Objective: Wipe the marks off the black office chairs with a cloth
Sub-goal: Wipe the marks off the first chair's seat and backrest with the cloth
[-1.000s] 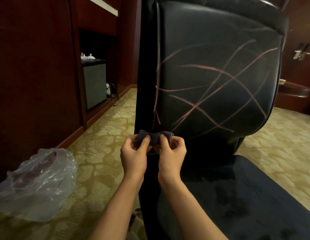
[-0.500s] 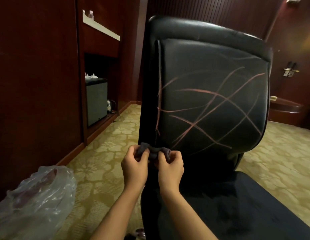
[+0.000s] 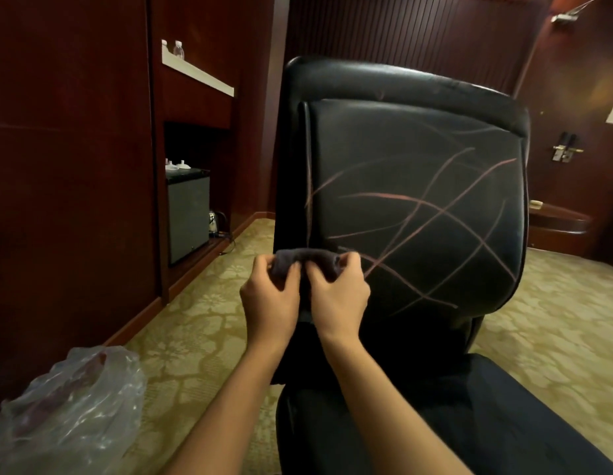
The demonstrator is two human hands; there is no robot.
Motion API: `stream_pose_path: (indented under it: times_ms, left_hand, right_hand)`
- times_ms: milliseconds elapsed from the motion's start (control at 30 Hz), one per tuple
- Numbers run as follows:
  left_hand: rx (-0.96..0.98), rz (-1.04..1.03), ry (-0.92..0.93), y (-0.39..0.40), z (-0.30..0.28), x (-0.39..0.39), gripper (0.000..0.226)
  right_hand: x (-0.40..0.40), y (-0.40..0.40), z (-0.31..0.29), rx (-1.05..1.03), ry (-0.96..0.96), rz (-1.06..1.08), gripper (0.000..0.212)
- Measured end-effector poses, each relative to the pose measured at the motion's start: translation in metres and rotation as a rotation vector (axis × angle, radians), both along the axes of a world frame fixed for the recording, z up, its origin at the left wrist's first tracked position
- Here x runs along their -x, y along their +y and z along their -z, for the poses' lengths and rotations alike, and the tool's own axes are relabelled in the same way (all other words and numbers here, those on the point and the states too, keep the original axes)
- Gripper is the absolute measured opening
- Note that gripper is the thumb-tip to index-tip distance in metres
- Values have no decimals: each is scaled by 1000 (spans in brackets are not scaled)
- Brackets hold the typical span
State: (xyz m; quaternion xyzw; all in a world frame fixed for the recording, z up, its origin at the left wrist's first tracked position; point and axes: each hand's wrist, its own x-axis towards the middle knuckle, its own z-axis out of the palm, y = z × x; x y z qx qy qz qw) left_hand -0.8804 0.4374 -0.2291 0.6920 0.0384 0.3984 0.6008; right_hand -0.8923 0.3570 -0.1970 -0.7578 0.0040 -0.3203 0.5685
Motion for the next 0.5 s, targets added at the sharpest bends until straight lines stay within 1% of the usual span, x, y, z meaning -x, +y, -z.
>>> stream_pose_path:
  times_ms: [100, 167, 267, 367, 433, 500]
  left_hand:
    - [63, 29, 112, -5, 28, 12, 12]
    - [99, 71, 143, -4, 28, 15, 11]
    - [137, 91, 84, -2, -6, 5, 11]
    - [110, 45, -29, -3, -63, -12, 17]
    - [91, 68, -4, -3, -88, -21, 24]
    - [80, 91, 29, -1, -90, -26, 23]
  right_hand:
    - [10, -2, 30, 1, 59, -12, 18]
    - [13, -3, 32, 22, 73, -14, 17]
    - [4, -4, 0, 79, 3, 29, 18]
    - [-12, -5, -57, 102, -42, 52, 20]
    - [-22, -5, -84, 104, 3, 3, 20]
    - [-27, -6, -86, 142, 39, -4, 20]
